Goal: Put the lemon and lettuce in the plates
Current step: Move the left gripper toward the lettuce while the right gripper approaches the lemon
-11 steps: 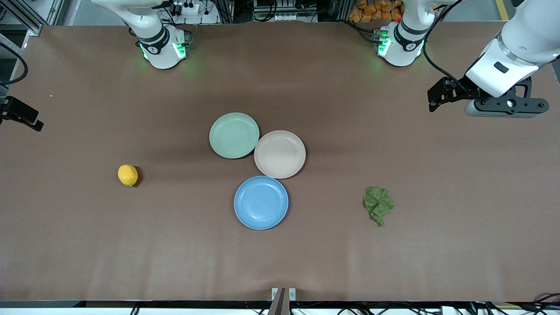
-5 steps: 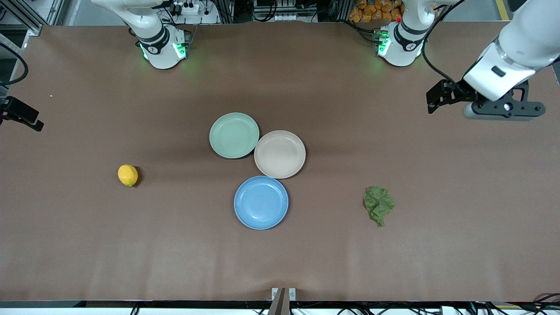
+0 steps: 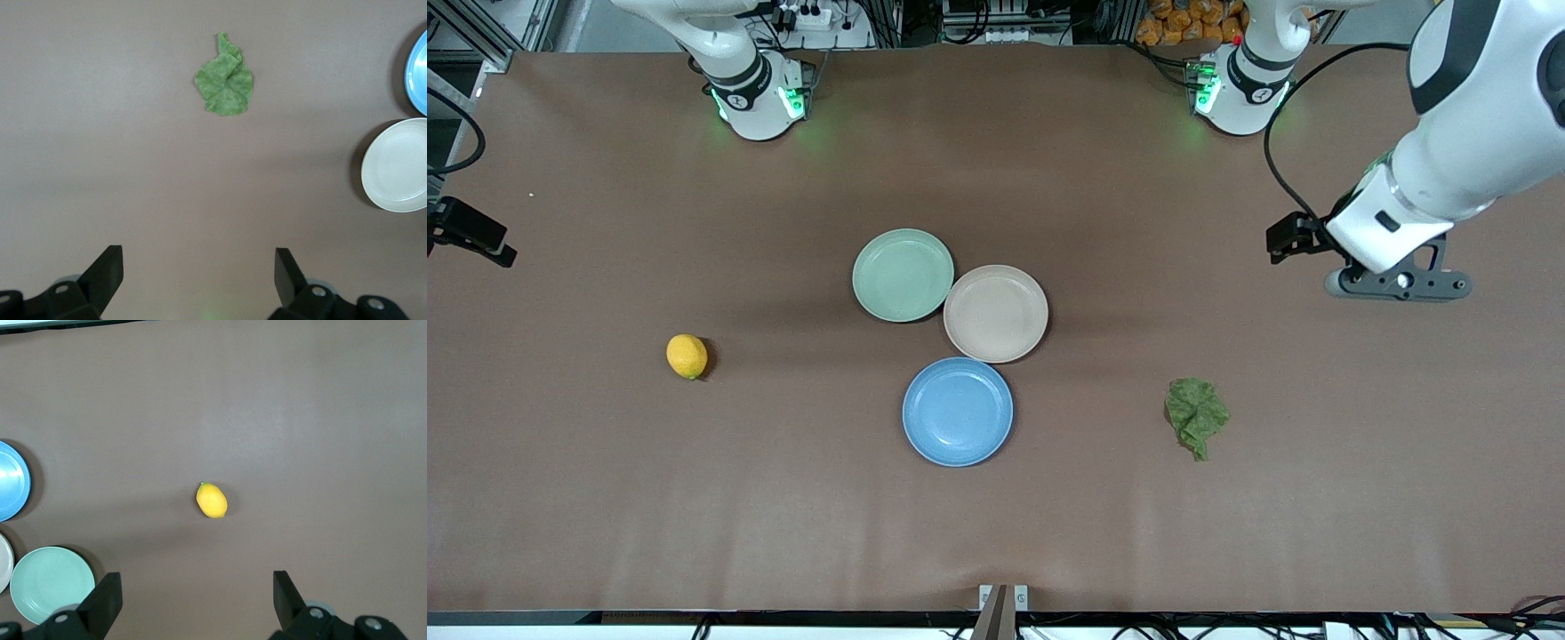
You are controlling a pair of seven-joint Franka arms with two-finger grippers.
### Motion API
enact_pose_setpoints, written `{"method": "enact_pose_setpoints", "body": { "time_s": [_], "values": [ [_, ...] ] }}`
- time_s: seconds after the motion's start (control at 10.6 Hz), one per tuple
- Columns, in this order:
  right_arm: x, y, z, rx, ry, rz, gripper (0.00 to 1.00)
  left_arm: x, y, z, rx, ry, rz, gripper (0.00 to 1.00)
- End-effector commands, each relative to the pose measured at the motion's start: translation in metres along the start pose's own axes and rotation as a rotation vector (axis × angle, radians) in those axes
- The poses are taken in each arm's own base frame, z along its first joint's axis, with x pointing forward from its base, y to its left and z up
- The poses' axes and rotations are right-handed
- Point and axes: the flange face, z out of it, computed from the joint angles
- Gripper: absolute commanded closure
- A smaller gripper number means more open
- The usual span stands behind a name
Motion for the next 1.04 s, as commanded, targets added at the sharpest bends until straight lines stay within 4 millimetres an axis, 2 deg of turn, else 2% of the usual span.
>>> {"method": "enact_pose_setpoints", "body": {
  "time_s": [0.0, 0.19, 0.47, 0.94],
  "values": [
    [0.003, 0.006, 0.008, -0.009, -0.009, 0.01, 0.0, 0.026, 0.002, 0.016, -0.004, -0.022, -0.063, 0.0],
    [0.009, 0.014, 0.038, -0.01, -0.007, -0.001, 0.0, 0.043, 0.006, 0.041, -0.006, -0.041, -0.101, 0.0],
    [0.015, 0.023, 0.065, -0.013, 0.008, -0.057, 0.0, 0.069, 0.009, 0.08, -0.014, -0.028, -0.186, 0.0],
    [0.027, 0.034, 0.141, -0.022, 0.035, -0.157, 0.0, 0.108, 0.022, 0.151, -0.022, 0.019, -0.308, 0.0]
  ]
}}
